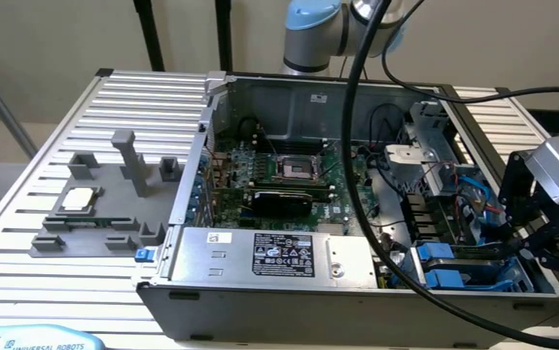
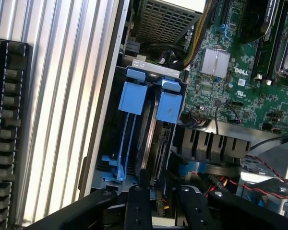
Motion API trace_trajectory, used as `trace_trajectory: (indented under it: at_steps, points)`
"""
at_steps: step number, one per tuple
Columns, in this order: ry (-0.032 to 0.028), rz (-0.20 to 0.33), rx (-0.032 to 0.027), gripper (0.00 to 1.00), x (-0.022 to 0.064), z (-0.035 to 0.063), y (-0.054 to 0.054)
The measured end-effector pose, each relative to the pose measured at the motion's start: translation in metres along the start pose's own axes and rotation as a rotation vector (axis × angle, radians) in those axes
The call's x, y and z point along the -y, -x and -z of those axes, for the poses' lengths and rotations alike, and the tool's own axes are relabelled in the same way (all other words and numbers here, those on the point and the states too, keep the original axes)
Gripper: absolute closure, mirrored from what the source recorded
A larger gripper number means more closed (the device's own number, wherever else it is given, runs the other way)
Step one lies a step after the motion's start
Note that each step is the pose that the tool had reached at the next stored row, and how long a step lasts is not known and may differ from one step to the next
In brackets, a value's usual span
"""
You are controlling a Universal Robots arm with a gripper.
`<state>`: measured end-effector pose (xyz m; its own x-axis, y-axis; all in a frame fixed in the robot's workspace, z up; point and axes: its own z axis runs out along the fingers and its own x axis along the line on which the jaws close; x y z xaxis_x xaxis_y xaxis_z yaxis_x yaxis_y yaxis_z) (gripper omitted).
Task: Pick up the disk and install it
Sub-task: 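Insert the first disk wire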
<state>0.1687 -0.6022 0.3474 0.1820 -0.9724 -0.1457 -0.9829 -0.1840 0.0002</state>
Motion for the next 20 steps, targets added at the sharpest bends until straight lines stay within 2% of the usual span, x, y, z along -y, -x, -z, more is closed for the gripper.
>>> trace_trajectory:
  at_steps: [13, 16, 17, 20]
  points:
    - [0.0005, 0.007, 0.0028, 0.72, 0.0009, -0.0015, 0.0007]
    - [0.0007, 0.008, 0.0027, 0.74, 0.0015, -0.0015, 0.0012]
    - [0.0008, 0.009, 0.0028, 0.82, 0.0017, -0.0016, 0.0013]
    - [0.001, 0.01, 0.0027, 0.83, 0.0019, -0.0016, 0.0024]
